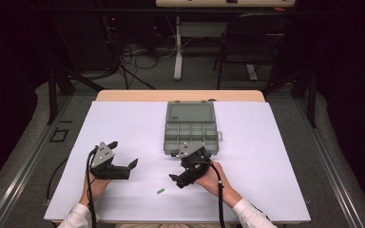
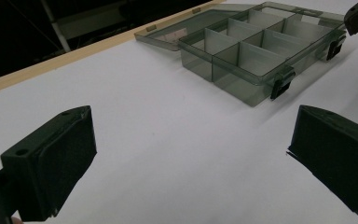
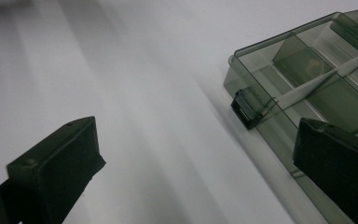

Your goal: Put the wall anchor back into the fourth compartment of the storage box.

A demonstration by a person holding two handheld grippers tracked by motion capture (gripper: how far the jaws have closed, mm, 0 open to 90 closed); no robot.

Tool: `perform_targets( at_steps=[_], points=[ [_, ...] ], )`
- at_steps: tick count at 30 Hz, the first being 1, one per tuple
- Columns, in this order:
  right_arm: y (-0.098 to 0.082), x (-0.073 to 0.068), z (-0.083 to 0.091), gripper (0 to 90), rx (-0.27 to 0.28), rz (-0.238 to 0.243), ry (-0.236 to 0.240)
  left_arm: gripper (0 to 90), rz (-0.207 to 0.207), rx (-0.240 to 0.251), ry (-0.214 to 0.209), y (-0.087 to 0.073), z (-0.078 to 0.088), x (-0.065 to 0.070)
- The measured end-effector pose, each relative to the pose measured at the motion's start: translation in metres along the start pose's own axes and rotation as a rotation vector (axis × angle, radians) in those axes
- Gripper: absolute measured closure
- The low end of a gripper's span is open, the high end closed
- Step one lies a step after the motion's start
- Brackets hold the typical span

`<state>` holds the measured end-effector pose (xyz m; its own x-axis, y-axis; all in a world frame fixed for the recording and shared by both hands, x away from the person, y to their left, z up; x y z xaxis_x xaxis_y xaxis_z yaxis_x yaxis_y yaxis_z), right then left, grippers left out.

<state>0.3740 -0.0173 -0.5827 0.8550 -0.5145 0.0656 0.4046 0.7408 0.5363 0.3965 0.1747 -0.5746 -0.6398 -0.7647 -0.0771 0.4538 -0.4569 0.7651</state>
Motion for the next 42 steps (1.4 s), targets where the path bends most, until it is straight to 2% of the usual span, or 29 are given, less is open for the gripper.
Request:
perform_targets(
  at_steps=[18, 30, 42],
  points=[
    [0.002, -0.023, -0.011, 0.0, -0.019, 0.038, 0.049, 0.0, 0.004, 0.004, -0.002, 0.001, 0.0, 0.0],
    [0.003, -0.041, -0.021, 0.0, -0.041, 0.077, 0.105, 0.0, 0.001, 0.005, -0.002, 0.001, 0.0, 0.0],
    [0.005, -0.047, -0.022, 0.0, -0.034, 0.103, 0.118, 0.0, 0.002, 0.002, -0.001, 0.0, 0.0, 0.001]
  ],
)
Point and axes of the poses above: each handheld gripper's, and its own axes: z roughly backward along the jaws, y roughly out of its top, x roughly to its right, the point moved 10 cm from there along -z, roughly forward along the jaws, and after that the axes turned 15 degrees about -x, right-handed, at the moved point
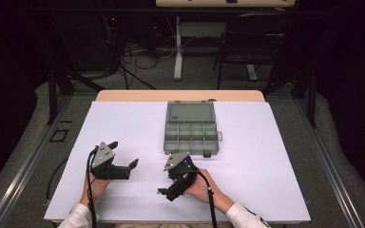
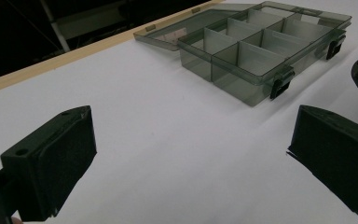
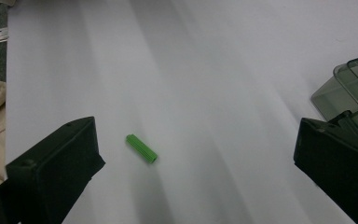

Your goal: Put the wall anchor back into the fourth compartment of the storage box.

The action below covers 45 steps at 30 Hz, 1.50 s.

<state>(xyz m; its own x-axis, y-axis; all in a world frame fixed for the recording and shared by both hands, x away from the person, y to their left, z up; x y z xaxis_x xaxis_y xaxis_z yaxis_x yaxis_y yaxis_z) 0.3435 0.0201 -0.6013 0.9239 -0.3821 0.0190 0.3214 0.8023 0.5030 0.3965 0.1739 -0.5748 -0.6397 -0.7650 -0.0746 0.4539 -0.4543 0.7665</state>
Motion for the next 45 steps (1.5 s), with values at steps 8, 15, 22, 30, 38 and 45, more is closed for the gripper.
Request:
perform_targets(
  at_steps=[8, 15, 22, 30, 38, 45],
  points=[
    [0.001, -0.008, -0.009, 6.7, -0.024, 0.023, 0.005, 0.0, -0.002, 0.002, 0.005, 0.0, 0.002, -0.002],
    [0.003, -0.02, -0.016, 23.0, -0.028, 0.066, 0.042, 0.0, -0.004, 0.001, 0.002, 0.0, 0.002, -0.001],
    [0.002, -0.027, -0.019, 34.9, -0.029, 0.102, 0.062, 0.0, -0.007, 0.002, 0.002, 0.001, 0.002, 0.001],
    [0.002, -0.027, -0.017, 34.9, -0.029, 0.1, 0.067, 0.0, -0.01, 0.003, -0.001, 0.001, 0.002, 0.002],
    [0.001, -0.031, -0.026, 54.0, -0.046, 0.114, 0.093, 0.0, -0.012, 0.008, 0.003, 0.002, 0.004, 0.002],
    [-0.002, -0.033, -0.03, 71.1, -0.067, 0.125, 0.116, 0.0, -0.013, 0.004, -0.006, 0.001, 0.003, 0.004]
  ],
)
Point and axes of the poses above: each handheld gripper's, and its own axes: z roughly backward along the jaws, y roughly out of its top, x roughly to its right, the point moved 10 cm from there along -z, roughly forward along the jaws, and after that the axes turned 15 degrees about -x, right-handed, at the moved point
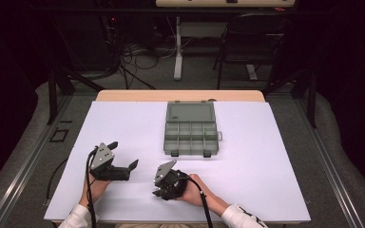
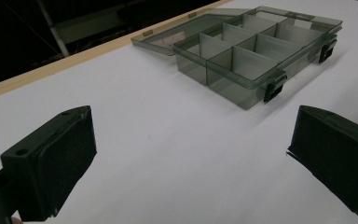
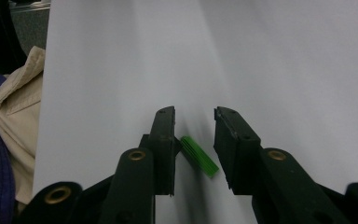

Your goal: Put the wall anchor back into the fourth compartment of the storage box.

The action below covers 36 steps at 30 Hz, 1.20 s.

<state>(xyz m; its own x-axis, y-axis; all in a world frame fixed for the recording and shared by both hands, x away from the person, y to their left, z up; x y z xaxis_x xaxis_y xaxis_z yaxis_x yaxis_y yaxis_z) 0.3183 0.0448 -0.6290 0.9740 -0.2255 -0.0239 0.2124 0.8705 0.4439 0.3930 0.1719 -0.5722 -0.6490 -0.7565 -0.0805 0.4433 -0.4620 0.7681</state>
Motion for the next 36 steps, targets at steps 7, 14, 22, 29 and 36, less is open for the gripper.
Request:
perform_targets(
  at_steps=[7, 14, 22, 29, 36],
  points=[
    [-0.002, 0.002, 0.0, 77.5, -0.008, -0.01, 0.005, 0.0, 0.002, -0.001, 0.005, -0.001, -0.001, -0.001],
    [-0.003, 0.005, 0.001, 84.9, -0.004, -0.032, 0.022, 0.0, 0.004, 0.002, 0.008, 0.0, 0.001, -0.001],
    [-0.003, 0.009, 0.005, 72.6, 0.009, -0.072, 0.028, 0.0, 0.003, -0.003, 0.008, -0.001, 0.0, -0.002],
    [-0.009, 0.009, 0.008, 75.8, -0.01, -0.076, 0.009, 0.0, 0.003, -0.001, 0.007, -0.001, 0.0, -0.001],
    [-0.009, 0.009, 0.003, 83.6, -0.006, -0.062, 0.006, 0.0, 0.005, -0.002, 0.008, -0.001, 0.0, -0.002]
  ],
)
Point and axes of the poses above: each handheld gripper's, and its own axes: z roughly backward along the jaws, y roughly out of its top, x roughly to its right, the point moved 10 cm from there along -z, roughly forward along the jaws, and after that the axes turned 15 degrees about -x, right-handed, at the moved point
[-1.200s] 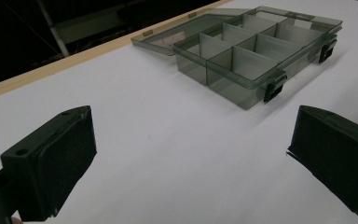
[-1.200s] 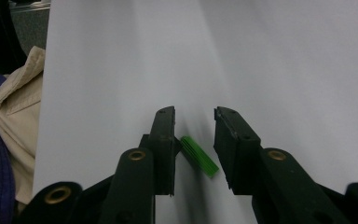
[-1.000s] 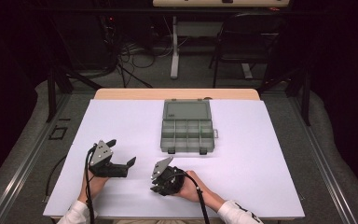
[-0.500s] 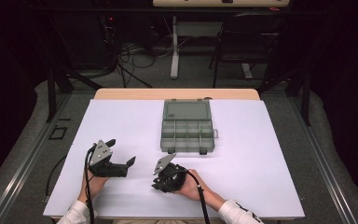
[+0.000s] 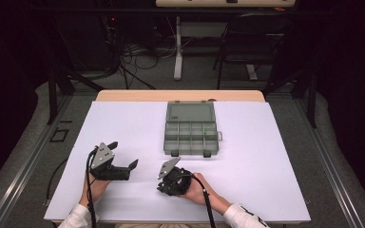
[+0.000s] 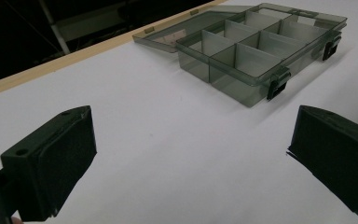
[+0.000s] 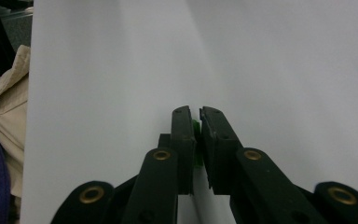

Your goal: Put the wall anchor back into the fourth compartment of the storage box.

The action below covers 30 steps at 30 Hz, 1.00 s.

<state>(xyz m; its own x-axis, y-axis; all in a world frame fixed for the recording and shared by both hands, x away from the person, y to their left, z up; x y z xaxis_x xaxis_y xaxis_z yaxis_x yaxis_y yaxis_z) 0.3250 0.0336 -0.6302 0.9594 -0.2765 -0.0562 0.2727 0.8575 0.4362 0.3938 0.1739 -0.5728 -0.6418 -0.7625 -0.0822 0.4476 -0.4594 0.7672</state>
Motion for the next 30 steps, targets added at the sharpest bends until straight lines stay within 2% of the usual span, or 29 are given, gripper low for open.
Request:
perform_targets(
  at_steps=[5, 18, 23, 30],
  points=[
    [0.001, 0.0, 0.001, 84.5, 0.003, 0.002, -0.005, 0.0, -0.001, -0.002, -0.003, 0.0, -0.001, 0.001],
    [0.002, 0.01, 0.023, 84.5, 0.048, -0.014, -0.054, 0.0, 0.0, 0.0, 0.0, 0.0, 0.0, 0.002],
    [0.0, 0.016, 0.028, 84.6, 0.053, -0.025, -0.072, 0.0, -0.001, 0.003, -0.002, 0.001, 0.0, 0.003],
    [-0.006, 0.029, 0.044, 84.6, 0.077, -0.061, -0.105, 0.0, -0.004, -0.007, -0.002, -0.001, -0.002, 0.002]
  ],
)
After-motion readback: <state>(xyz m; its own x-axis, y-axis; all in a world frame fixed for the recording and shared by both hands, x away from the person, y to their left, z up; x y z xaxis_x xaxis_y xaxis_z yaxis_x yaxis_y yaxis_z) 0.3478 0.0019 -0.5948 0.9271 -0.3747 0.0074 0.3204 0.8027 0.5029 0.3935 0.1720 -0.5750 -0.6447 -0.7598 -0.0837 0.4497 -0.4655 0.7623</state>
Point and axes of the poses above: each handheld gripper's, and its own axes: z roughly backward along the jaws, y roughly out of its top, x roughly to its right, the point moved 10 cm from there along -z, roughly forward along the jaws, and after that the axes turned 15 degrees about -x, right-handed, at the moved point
